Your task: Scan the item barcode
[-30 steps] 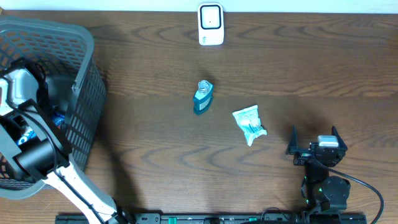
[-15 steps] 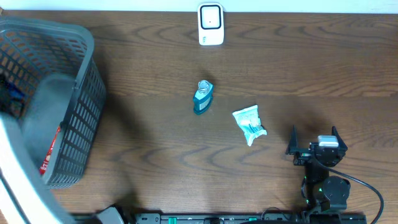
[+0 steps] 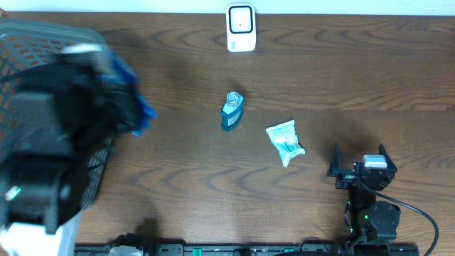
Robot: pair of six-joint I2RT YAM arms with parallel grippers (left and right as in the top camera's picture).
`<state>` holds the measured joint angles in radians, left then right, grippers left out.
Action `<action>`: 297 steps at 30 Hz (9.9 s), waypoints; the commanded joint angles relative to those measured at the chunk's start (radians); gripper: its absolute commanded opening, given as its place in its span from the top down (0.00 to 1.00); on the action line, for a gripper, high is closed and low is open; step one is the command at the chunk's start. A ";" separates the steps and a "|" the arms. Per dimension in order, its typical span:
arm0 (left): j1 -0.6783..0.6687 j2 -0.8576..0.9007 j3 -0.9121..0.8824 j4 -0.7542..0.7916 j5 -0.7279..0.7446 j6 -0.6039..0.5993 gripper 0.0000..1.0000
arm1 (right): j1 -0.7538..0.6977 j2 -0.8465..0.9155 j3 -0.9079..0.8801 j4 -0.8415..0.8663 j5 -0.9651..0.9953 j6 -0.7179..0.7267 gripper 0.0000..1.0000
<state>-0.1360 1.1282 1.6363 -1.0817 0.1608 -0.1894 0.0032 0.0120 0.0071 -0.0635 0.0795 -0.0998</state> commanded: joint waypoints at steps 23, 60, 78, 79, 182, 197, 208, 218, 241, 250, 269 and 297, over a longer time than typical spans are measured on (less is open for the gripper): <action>-0.219 0.561 -0.517 0.379 -0.071 0.052 0.16 | 0.008 -0.006 -0.001 -0.004 0.005 -0.013 0.01; 0.694 0.140 -0.133 -0.004 -0.244 -1.189 0.02 | 0.008 -0.006 -0.001 -0.004 0.005 -0.013 0.01; 0.805 0.699 -0.159 -0.023 -0.117 -1.291 0.02 | 0.008 -0.006 -0.001 -0.004 0.005 -0.013 0.01; 0.805 0.715 -0.159 -0.026 -0.121 -1.291 0.02 | 0.008 -0.006 -0.001 -0.004 0.005 -0.013 0.01; -0.743 0.668 -0.231 0.365 -0.380 -0.102 0.93 | 0.008 -0.006 -0.001 -0.004 0.005 -0.013 0.01; -0.741 0.833 -0.238 0.469 -0.351 -0.241 0.93 | 0.008 -0.006 -0.001 -0.004 0.005 -0.013 0.01; -0.715 0.905 -0.245 0.504 -0.352 -0.306 0.93 | 0.008 -0.006 -0.001 -0.004 0.005 -0.013 0.01; -0.711 0.871 -0.180 0.435 -0.349 -0.234 0.23 | 0.008 -0.006 -0.001 -0.004 0.005 -0.013 0.01; -0.576 0.401 0.452 0.527 -0.970 0.435 0.09 | 0.008 -0.006 -0.001 -0.004 0.005 -0.013 0.01; -0.443 0.280 0.452 0.679 -0.955 0.599 0.09 | 0.008 -0.006 -0.001 -0.004 0.005 -0.013 0.01; -0.348 -0.161 -0.057 0.730 -0.870 0.549 0.09 | 0.008 -0.006 -0.001 -0.004 0.005 -0.013 0.01; 0.094 -0.937 -0.492 0.752 -0.343 0.187 0.08 | 0.008 -0.006 -0.001 -0.004 0.005 -0.013 0.01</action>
<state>-0.0757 0.2356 1.1484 -0.3382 -0.2226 0.0109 0.0032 0.0120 0.0071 -0.0639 0.0792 -0.0998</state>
